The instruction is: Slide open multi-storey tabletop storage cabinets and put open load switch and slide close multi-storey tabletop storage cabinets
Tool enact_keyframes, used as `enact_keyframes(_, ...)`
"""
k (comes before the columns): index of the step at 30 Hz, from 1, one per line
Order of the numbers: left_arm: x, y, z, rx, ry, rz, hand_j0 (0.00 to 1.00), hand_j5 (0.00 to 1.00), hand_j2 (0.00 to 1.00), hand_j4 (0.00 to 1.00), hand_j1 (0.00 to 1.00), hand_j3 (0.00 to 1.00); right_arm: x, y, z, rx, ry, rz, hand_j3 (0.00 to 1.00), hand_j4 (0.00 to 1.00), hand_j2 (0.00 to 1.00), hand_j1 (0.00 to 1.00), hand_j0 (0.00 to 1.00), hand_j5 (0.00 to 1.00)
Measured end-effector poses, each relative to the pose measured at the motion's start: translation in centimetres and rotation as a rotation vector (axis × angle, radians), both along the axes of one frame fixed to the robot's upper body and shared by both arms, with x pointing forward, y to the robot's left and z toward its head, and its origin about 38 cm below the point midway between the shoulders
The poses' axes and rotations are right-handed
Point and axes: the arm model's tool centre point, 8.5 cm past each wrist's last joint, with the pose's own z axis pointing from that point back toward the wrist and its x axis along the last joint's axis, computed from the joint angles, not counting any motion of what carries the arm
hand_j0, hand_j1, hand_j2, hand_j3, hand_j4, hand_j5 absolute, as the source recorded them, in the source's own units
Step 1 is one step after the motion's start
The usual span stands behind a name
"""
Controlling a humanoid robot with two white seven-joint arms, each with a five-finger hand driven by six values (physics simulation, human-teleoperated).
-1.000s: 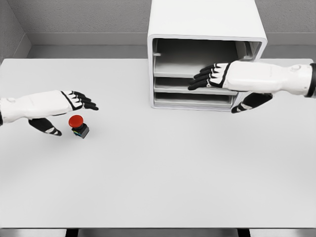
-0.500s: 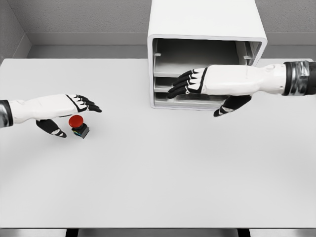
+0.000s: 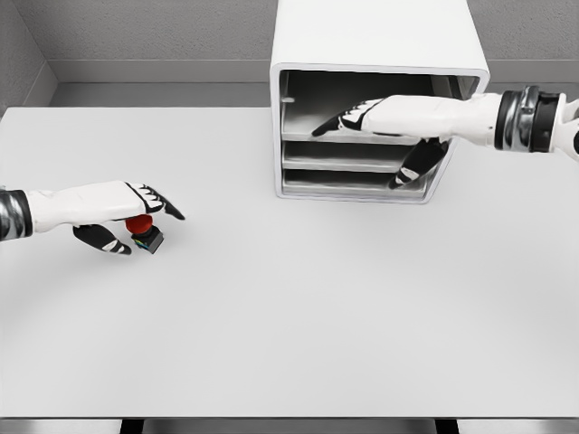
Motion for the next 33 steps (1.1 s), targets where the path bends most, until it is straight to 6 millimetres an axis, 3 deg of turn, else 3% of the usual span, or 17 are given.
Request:
enact_keyframes(5,0.2,0.5,-0.2,0.006,0.006,0.015,0.66,0.66,0.66,0.66,0.66,0.66,0.6,-0.1,-0.9,-0.007,0.031,-0.036,1.00,1.00,1.00,1.00,1.00,1.00)
enact_keyframes(8,0.2,0.7,-0.3,0.007,0.010,0.022,0.48,0.48,0.48,0.48,0.48,0.48,1.0,-0.4,-1.4,-0.011,0.044,-0.054,1.00,1.00,1.00,1.00,1.00,1.00)
enact_keyframes(10,0.2,0.7,-0.4,0.003,0.013,0.024,0.45,0.45,0.45,0.45,0.45,0.45,1.5,-0.5,-1.7,-0.010,0.050,-0.068,1.00,1.00,1.00,1.00,1.00,1.00)
enact_keyframes(19,0.0,0.3,-0.6,-0.004,0.024,0.015,0.40,0.40,0.40,0.40,0.40,0.40,3.1,-1.5,-2.6,-0.016,0.067,-0.119,1.00,1.00,1.00,1.00,1.00,1.00)
enact_keyframes(27,-0.2,-2.8,3.8,-0.090,-0.064,-0.089,0.40,0.40,0.40,0.40,0.40,0.40,3.3,-1.8,-3.2,-0.065,0.035,-0.133,1.00,1.00,1.00,1.00,1.00,1.00)
enact_keyframes(33,-0.9,-4.1,5.9,-0.133,-0.104,-0.140,0.40,0.40,0.40,0.40,0.40,0.40,3.3,-1.8,-3.5,-0.118,0.001,-0.129,1.00,1.00,1.00,1.00,1.00,1.00)
